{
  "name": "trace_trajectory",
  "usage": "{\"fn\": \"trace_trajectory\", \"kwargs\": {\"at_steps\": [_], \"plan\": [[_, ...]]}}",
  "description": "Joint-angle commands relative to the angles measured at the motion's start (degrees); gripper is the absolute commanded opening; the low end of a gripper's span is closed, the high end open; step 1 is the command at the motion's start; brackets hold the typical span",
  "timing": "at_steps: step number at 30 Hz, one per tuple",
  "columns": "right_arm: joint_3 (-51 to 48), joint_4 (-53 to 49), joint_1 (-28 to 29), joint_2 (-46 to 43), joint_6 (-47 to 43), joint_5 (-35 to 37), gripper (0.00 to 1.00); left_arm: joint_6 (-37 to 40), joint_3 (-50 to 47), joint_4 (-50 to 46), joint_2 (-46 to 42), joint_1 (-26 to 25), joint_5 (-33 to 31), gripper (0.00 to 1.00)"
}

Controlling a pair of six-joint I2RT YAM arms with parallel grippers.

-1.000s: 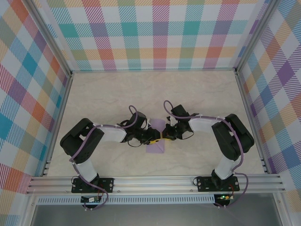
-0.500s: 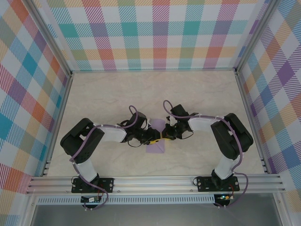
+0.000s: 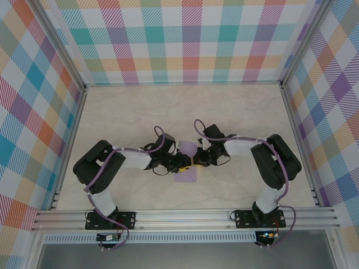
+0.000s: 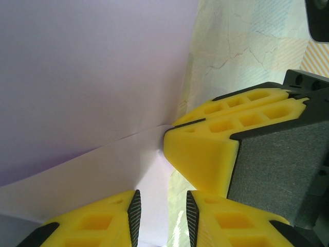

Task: Fold a paper plane with a square sheet of paper (pick it up from the middle)

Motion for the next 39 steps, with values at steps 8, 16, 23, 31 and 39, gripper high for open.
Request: {"fn": "trace_trajectory", "kwargs": {"at_steps": [8,16,23,31,39], "plan": [[1.25,-1.07,0.03,1.32,-1.2,0.61,0.08,2.51,0.23,-4.88,0.75,-0.36,-1.78,0.31],[1.33,-1.14,0.03,1.62,-1.18,0.72,0.08,2.51,0.36,-5.1,1.72,-0.55,-2.5,0.31],[2.18,-2.55,0.03,1.21,-1.28,1.43,0.09,2.59,0.46,-8.88,2.08,-0.64,-4.92,0.3],[3.09,-7.21,-0.01,-6.09,1.84,9.72,0.19,1.82,-0.04,-13.91,2.13,-0.8,-9.42,0.28],[2.06,-5.05,0.51,-6.86,1.41,4.17,0.08,0.93,-0.07,-13.63,2.87,-0.99,-10.11,0.25]]}}
